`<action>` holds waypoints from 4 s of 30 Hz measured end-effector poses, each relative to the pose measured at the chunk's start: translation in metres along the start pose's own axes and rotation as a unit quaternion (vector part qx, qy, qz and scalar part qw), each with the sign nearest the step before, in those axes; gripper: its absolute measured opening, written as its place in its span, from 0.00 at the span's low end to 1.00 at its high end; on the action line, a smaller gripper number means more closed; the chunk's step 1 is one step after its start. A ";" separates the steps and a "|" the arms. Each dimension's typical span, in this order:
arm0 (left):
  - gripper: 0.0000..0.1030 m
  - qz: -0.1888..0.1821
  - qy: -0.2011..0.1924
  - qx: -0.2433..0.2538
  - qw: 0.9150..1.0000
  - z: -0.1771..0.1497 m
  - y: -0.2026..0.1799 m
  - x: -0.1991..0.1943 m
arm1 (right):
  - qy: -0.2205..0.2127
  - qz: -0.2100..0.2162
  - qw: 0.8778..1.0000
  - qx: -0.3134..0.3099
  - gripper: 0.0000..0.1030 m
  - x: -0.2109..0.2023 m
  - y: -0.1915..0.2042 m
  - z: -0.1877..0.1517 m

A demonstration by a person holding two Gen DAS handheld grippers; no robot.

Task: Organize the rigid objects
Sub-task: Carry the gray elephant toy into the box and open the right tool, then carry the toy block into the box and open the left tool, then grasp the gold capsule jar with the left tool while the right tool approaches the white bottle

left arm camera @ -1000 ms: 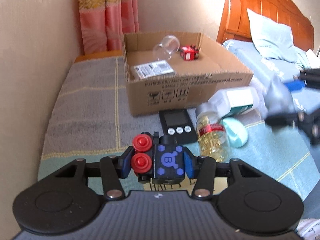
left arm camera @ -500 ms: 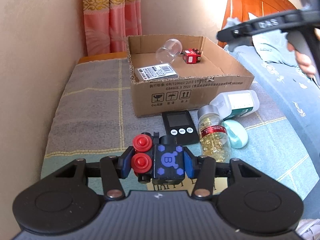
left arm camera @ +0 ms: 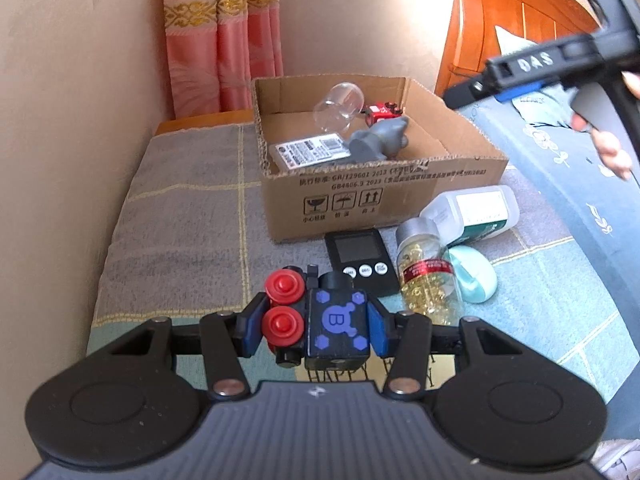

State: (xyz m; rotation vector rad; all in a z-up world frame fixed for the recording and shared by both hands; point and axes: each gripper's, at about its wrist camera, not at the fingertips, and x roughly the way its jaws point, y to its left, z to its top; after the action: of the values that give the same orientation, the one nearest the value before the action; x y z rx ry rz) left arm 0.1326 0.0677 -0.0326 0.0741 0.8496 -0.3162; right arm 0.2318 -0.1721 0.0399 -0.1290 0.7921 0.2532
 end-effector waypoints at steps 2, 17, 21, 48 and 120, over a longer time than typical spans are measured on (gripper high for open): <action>0.48 0.000 -0.002 0.003 1.000 0.004 0.000 0.000 | 0.006 -0.006 1.000 0.010 1.00 -0.008 0.001 -0.007; 0.48 0.000 -0.039 0.059 0.998 0.113 -0.006 0.035 | 0.029 -0.050 0.994 0.089 1.00 -0.029 0.001 -0.054; 0.48 -0.004 -0.031 0.068 0.997 0.148 -0.008 0.069 | 0.020 -0.044 0.992 0.113 1.00 -0.034 -0.004 -0.056; 0.99 0.059 -0.028 0.088 0.994 0.111 -0.020 0.048 | 0.023 -0.062 0.991 0.120 1.00 -0.035 -0.007 -0.085; 0.99 0.038 0.057 0.032 0.997 -0.010 -0.044 0.053 | 0.085 -0.089 0.989 0.085 1.00 0.026 -0.017 -0.149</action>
State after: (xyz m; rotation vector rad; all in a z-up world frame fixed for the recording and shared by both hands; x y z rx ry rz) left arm 0.1454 0.0150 -0.0762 0.1856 0.9478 -0.2703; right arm 0.1522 -0.2151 -0.0825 -0.0596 0.9619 0.0038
